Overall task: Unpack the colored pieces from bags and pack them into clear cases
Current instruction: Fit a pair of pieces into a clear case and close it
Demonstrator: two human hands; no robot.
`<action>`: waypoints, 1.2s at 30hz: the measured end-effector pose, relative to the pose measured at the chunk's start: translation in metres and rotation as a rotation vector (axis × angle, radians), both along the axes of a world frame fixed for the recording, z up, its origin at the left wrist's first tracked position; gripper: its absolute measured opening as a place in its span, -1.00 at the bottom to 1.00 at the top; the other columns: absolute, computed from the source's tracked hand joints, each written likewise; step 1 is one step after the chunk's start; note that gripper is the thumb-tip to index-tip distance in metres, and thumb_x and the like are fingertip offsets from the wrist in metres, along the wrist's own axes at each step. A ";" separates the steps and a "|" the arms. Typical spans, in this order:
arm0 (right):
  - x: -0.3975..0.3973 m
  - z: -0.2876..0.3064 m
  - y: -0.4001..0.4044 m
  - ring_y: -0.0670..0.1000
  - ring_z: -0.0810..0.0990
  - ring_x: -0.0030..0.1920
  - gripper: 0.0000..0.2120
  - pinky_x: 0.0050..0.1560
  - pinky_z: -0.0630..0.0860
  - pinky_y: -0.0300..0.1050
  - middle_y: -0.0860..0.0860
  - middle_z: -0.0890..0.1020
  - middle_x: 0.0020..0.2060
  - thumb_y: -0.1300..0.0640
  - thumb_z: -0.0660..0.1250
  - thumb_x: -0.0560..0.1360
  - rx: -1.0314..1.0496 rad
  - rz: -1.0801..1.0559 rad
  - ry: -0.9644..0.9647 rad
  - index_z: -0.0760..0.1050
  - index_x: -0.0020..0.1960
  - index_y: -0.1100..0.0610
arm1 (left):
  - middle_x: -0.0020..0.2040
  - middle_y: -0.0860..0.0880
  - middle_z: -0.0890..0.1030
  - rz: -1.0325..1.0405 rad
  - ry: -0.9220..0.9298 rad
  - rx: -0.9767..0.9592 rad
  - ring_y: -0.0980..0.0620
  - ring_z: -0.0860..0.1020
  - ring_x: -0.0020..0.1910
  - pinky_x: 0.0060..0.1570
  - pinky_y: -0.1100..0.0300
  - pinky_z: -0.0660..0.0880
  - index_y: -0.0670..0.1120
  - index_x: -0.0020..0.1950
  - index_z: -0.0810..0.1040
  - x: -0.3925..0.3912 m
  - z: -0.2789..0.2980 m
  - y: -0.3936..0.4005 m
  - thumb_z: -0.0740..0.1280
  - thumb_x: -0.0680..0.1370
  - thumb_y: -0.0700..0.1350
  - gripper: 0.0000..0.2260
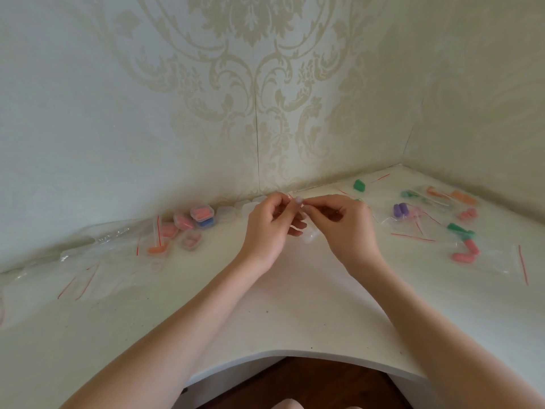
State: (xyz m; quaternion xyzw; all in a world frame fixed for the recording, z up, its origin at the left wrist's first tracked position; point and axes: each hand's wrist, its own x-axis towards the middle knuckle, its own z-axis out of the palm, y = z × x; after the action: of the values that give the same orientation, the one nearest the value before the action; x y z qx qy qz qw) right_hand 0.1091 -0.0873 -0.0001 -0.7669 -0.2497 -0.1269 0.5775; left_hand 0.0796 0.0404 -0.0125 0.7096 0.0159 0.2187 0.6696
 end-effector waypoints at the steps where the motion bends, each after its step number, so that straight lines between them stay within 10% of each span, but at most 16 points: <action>1: -0.001 0.001 0.000 -0.19 0.56 -0.28 -0.89 -0.25 0.43 -0.39 -0.13 0.66 -0.30 0.25 0.41 0.46 0.024 0.007 0.021 0.69 -0.10 0.09 | -0.28 -0.12 0.60 0.014 -0.001 0.007 0.02 0.61 -0.31 -0.32 0.20 0.54 -0.29 -0.12 0.51 0.000 0.000 -0.001 0.27 0.60 -0.15 -0.79; 10: 0.002 0.001 0.000 -0.10 0.57 -0.31 -0.95 -0.24 0.51 -0.25 -0.02 0.63 -0.34 0.23 0.41 0.46 0.108 -0.078 0.105 0.59 -0.18 0.17 | -0.27 -0.09 0.63 0.116 -0.199 0.228 -0.01 0.63 -0.30 -0.29 0.13 0.59 -0.17 -0.12 0.57 -0.007 0.000 -0.005 0.35 0.54 -0.20 -0.94; 17: -0.001 0.001 0.001 -0.22 0.54 -0.34 -0.91 -0.31 0.41 -0.42 -0.06 0.62 -0.37 0.21 0.40 0.48 0.076 -0.011 0.110 0.61 -0.19 0.18 | -0.25 -0.15 0.67 0.055 -0.044 -0.163 -0.03 0.67 -0.22 -0.16 0.19 0.60 -0.21 -0.11 0.63 -0.004 0.004 -0.007 0.44 0.47 -0.23 -0.94; 25: 0.003 -0.001 0.003 -0.10 0.56 -0.32 -0.92 -0.16 0.56 -0.14 -0.02 0.62 -0.36 0.20 0.39 0.49 0.107 0.085 0.262 0.58 -0.19 0.13 | -0.25 -0.09 0.66 -0.118 0.133 -0.579 0.07 0.65 -0.26 -0.18 0.32 0.56 -0.22 -0.08 0.61 0.000 0.000 -0.003 0.40 0.46 -0.25 -0.93; 36: 0.001 -0.013 0.007 -0.04 0.37 -0.37 -0.84 -0.40 0.22 -0.10 -0.07 0.41 -0.41 0.21 0.08 0.61 -0.278 0.017 -0.181 0.23 -0.15 0.18 | -0.34 -0.08 0.56 0.070 -0.067 0.193 0.12 0.51 -0.39 -0.31 0.29 0.47 -0.28 -0.15 0.49 -0.005 -0.002 -0.011 0.26 0.60 -0.20 -0.82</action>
State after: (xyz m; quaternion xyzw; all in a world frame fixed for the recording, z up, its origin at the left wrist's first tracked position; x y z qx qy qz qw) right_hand 0.1097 -0.0803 -0.0128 -0.8228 -0.3223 -0.1546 0.4418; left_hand 0.0744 0.0293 -0.0147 0.7622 -0.0030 0.2660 0.5902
